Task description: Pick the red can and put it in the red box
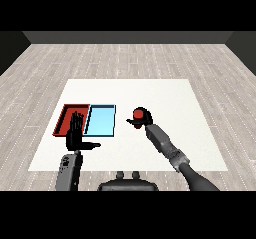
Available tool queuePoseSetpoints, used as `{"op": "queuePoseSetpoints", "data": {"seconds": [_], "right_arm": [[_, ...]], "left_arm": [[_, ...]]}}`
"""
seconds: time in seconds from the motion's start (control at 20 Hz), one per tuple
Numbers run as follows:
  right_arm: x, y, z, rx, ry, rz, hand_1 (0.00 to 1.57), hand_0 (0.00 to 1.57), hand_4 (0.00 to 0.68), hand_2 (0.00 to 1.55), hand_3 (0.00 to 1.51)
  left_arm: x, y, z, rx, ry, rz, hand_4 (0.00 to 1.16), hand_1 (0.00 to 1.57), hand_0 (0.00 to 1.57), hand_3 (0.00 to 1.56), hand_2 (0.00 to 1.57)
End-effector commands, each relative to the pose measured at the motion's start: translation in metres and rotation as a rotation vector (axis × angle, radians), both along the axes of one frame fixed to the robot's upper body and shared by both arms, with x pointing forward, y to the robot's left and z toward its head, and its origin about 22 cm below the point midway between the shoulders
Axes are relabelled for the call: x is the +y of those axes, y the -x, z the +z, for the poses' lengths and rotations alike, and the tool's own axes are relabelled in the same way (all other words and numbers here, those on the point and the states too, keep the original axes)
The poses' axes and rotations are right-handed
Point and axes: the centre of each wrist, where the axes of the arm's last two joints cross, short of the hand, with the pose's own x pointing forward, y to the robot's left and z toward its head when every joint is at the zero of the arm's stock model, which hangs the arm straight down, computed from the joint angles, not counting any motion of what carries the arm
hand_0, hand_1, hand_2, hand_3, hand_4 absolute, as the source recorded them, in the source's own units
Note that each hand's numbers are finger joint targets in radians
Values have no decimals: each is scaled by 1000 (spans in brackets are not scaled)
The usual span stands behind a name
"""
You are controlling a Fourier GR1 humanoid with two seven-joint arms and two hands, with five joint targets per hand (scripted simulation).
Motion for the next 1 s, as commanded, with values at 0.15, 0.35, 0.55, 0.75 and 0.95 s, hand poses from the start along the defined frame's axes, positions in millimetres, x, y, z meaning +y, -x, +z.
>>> {"op": "queuePoseSetpoints", "data": {"seconds": [0.15, 0.35, 0.55, 0.75, 0.95], "right_arm": [[8, 6, -1, 44, 41, -17, 1531, 1531, 546, 1468, 1413], [8, -11, 15, 11, 62, -4, 1548, 1548, 558, 1475, 1411], [9, -6, 15, -95, 24, -37, 1539, 1539, 581, 1469, 1388], [4, -17, 39, -161, 1, -38, 1547, 1547, 581, 1458, 1383], [13, -15, 50, -246, -2, -33, 1515, 1515, 608, 1460, 1383]], "left_arm": [[7, 8, 0, 2, -3, 11, 0, 0, 0, 0, 0], [-2, 7, 11, 4, -6, 10, 0, 0, 0, 0, 0], [-14, 4, 3, -17, 2, -14, 0, 0, 0, 0, 0], [-10, -2, 4, 11, -15, -16, 0, 0, 0, 0, 0], [-10, 9, 13, 0, -39, -5, 0, 0, 0, 0, 0]]}}
